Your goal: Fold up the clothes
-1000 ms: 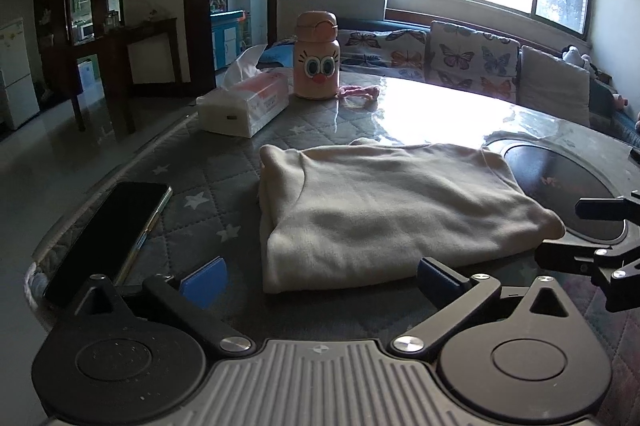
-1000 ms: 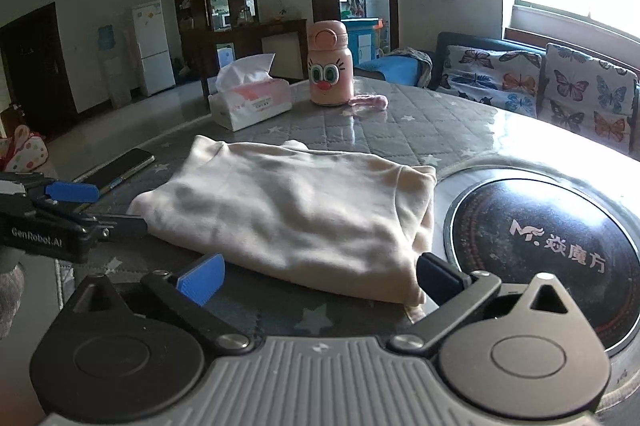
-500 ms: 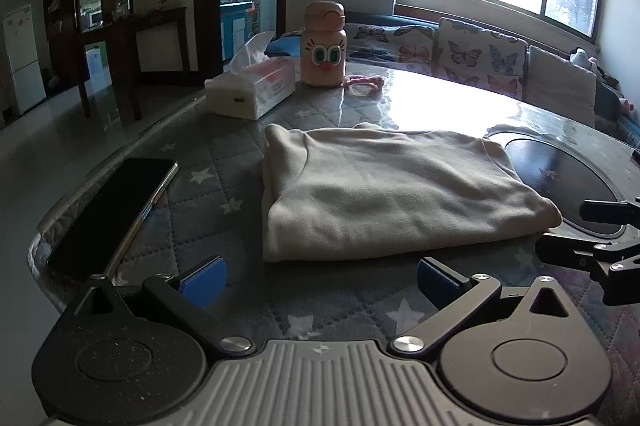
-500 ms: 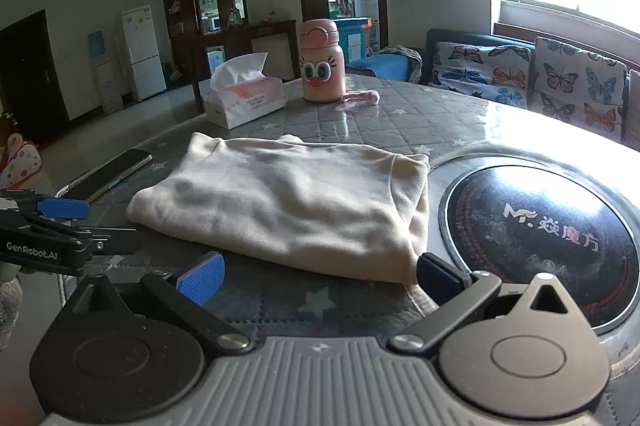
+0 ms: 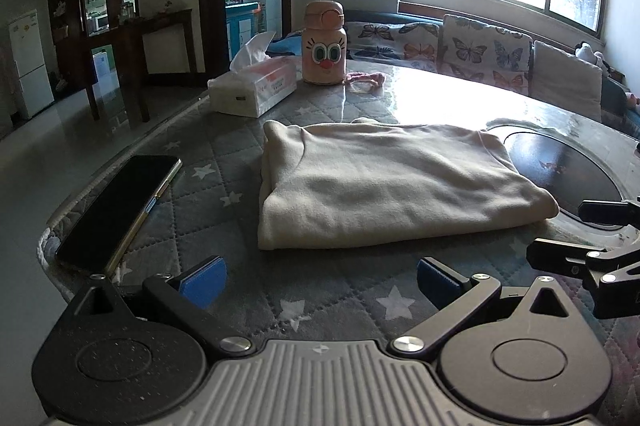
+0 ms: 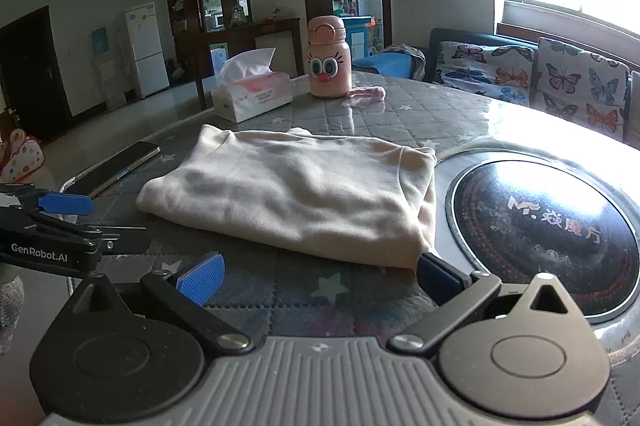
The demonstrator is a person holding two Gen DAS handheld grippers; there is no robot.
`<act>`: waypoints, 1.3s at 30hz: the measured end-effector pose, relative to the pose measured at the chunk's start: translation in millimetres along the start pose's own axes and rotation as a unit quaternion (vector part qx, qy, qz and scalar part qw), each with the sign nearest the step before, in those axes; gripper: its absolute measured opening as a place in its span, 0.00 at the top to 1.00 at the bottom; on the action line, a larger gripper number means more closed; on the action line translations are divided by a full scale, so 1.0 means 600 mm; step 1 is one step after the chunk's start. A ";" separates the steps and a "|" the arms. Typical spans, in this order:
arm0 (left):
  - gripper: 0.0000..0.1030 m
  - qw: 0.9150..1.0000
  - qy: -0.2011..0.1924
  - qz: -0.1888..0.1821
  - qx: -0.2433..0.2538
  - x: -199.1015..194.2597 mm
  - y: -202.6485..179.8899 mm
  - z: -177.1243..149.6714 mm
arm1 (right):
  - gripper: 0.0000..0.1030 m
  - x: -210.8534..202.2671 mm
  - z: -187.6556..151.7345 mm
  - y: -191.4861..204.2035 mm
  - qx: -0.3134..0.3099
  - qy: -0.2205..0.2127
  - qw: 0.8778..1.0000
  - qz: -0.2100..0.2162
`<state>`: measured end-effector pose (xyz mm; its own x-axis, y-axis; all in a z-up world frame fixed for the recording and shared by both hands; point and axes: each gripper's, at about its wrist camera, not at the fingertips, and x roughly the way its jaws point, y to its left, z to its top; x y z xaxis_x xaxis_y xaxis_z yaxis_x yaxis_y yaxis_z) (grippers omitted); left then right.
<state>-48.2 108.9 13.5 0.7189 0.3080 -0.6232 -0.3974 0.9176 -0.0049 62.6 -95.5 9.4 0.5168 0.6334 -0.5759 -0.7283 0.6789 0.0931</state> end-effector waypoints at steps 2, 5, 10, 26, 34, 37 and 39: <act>0.00 1.000 0.000 0.001 0.000 -0.002 -0.001 -0.001 | 0.00 -0.002 -0.001 0.000 0.003 0.000 1.000 0.001; 0.00 1.000 -0.001 0.004 0.001 -0.003 -0.003 -0.002 | 0.00 -0.004 -0.002 0.002 0.003 0.000 1.000 0.002; 0.00 1.000 -0.001 0.004 0.000 -0.006 -0.006 -0.003 | 0.00 -0.006 -0.002 0.005 0.006 -0.001 1.000 0.003; 0.00 1.000 0.012 0.013 -0.004 -0.002 -0.008 -0.014 | 0.00 -0.001 -0.011 0.010 0.022 0.008 1.000 0.008; 0.00 1.000 0.009 0.011 -0.006 -0.003 -0.011 -0.015 | 0.00 0.001 -0.015 0.015 0.024 0.013 1.000 0.012; 0.00 1.000 0.013 0.010 -0.007 -0.001 -0.012 -0.016 | 0.00 0.002 -0.017 0.017 0.026 0.015 0.999 0.014; 0.00 1.000 0.015 0.010 -0.007 0.001 -0.012 -0.017 | 0.00 0.003 -0.017 0.019 0.025 0.016 0.999 0.016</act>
<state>-50.8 99.7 5.1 0.6934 0.3186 -0.6463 -0.4195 0.9077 -0.0026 50.5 -90.6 1.0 0.4788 0.6426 -0.5982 -0.7196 0.6776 0.1519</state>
